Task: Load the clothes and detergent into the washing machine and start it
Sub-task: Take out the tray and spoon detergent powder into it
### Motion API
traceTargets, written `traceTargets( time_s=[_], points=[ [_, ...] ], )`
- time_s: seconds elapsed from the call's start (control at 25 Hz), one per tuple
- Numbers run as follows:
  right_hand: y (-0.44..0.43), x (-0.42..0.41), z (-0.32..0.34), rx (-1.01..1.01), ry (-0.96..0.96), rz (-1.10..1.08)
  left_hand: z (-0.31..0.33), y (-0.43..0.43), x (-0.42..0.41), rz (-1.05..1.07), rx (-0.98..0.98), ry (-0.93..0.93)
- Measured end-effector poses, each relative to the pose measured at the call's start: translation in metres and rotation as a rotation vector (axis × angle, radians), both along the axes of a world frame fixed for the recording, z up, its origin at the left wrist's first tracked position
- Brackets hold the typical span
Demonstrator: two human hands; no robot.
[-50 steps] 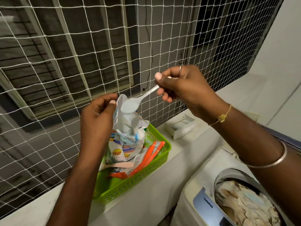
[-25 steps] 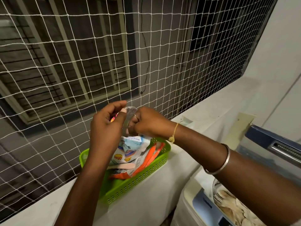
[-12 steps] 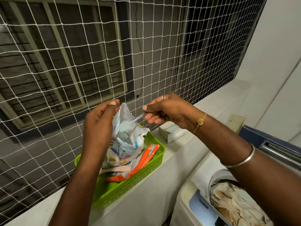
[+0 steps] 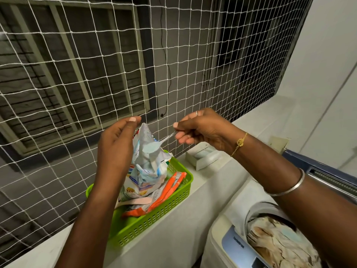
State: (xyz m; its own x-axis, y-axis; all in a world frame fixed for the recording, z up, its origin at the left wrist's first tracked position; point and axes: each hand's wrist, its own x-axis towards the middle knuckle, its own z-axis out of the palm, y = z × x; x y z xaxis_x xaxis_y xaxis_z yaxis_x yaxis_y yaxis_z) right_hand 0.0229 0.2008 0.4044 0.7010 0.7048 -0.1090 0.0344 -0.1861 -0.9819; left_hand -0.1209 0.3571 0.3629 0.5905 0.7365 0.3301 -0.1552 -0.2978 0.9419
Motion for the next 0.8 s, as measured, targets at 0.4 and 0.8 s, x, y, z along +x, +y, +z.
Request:
traceTargets(
  time_s=[0.4,0.8],
  points=[
    [-0.012,0.012,0.010,0.077,0.027,-0.016,0.004,-0.005,0.000,0.012,0.010,-0.028],
    [-0.049,0.066,0.011,0.129,0.059,-0.118,0.012,-0.009,0.008,0.013,0.063,-0.016]
  ],
)
